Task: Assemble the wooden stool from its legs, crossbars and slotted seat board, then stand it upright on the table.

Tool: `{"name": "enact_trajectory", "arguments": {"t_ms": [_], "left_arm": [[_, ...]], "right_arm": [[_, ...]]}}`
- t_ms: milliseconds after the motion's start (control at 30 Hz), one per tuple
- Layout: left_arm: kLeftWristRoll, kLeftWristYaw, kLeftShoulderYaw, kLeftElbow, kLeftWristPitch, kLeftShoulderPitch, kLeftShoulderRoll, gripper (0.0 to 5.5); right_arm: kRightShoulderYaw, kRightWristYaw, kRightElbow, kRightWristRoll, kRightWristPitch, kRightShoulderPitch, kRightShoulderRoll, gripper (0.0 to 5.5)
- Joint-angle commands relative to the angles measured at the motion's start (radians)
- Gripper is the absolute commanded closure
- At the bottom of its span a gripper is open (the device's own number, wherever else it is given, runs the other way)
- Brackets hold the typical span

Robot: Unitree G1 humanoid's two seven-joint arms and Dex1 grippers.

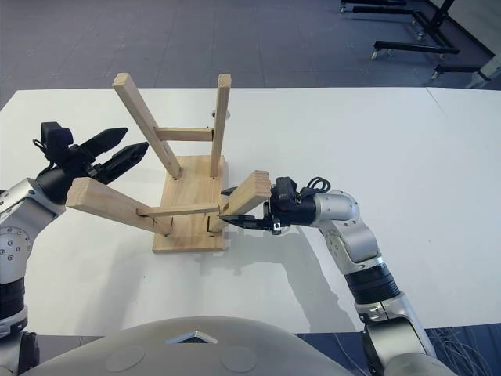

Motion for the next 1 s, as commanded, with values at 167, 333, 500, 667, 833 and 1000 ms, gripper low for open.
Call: {"name": "enact_trajectory", "arguments": {"t_ms": [167, 333, 500, 667, 833, 1000], "left_arm": [[0.046, -0.027, 0.015, 0.013, -0.001, -0.001, 0.010, 1.23], [0.197, -0.030, -0.032, 0.171, -0.057, 0.062, 0.007, 1.23], [0.365, -0.045, -0.128, 0.291, -0.156, 0.098, -0.020, 1.23], [0.421, -0.056, -0.179, 0.334, -0.211, 0.072, -0.077, 1.23], [0.454, -0.061, -0.217, 0.351, -0.226, 0.043, -0.117, 1.23], [0.479, -0.067, -0.238, 0.361, -0.233, 0.041, -0.141, 1.23]], "right_arm": [[0.030, -0.004, 0.036, -0.075, 0.037, 0.017, -0.023, 3.44], [0.033, -0.005, 0.032, -0.075, 0.038, 0.012, -0.022, 3.44], [0.038, 0.000, 0.025, -0.069, 0.046, 0.003, -0.027, 3.44], [0.048, 0.000, 0.022, -0.068, 0.052, -0.008, -0.025, 3.44], [0.059, -0.001, 0.023, -0.071, 0.050, -0.014, -0.018, 3.44], [0.076, 0.001, 0.028, -0.077, 0.043, -0.019, -0.010, 3.44]]}}
